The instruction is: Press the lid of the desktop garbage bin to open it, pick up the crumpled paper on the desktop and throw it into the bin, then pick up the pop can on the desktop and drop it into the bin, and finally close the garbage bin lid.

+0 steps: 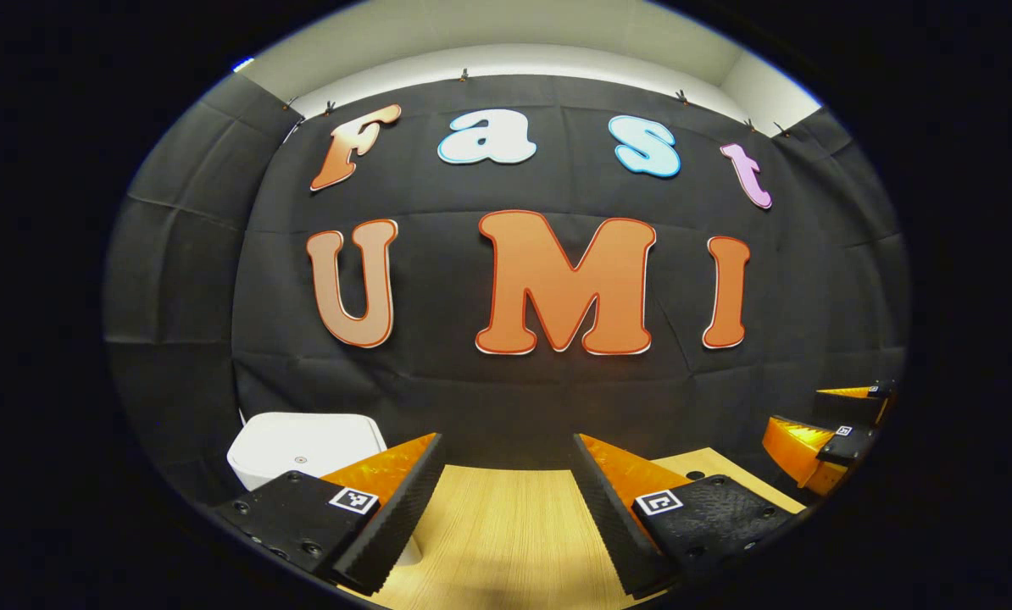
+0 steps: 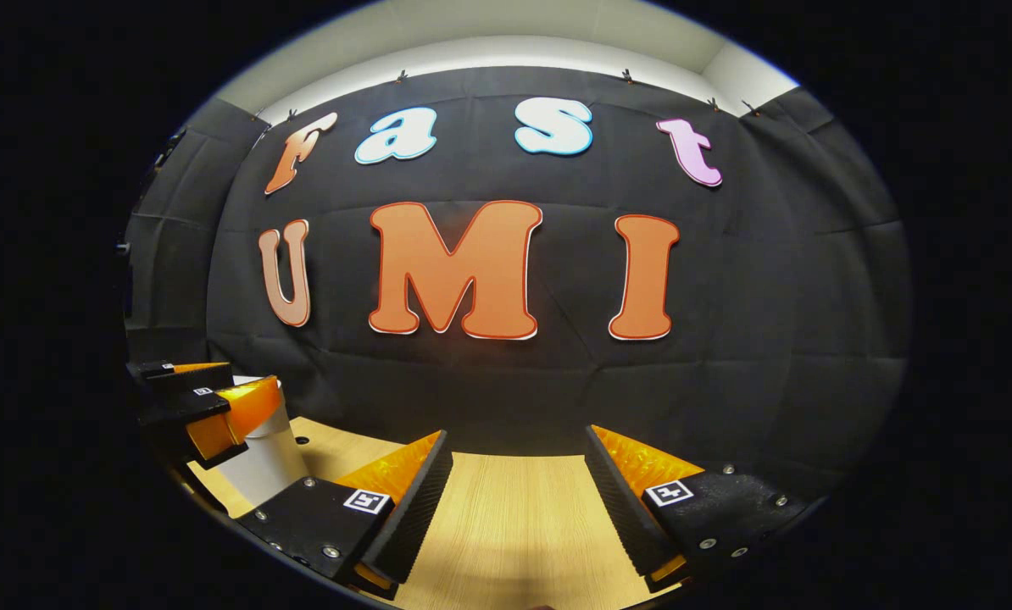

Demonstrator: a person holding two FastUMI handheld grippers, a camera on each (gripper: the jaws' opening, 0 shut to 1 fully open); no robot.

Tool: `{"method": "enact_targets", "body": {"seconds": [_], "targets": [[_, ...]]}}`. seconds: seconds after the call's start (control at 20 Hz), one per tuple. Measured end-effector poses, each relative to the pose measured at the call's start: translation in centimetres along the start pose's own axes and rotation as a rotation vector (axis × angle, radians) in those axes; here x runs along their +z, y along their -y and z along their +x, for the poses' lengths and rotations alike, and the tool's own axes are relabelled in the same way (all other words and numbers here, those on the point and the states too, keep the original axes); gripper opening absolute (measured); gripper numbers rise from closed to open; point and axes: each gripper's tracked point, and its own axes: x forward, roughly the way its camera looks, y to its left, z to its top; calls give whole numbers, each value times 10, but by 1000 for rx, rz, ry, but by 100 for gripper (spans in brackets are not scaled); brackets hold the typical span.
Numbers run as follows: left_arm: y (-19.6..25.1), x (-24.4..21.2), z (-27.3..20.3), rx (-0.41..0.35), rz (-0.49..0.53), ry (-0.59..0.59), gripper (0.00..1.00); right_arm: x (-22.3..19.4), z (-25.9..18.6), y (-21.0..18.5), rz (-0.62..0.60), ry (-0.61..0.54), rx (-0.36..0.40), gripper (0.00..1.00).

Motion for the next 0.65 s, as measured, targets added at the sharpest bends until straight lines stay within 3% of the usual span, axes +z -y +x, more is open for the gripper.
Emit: {"method": "enact_targets", "body": {"seconds": [0.65], "targets": [[7, -1, -1, -32, 20, 2, 94, -8, 4, -6, 9, -14, 17, 93]]}}
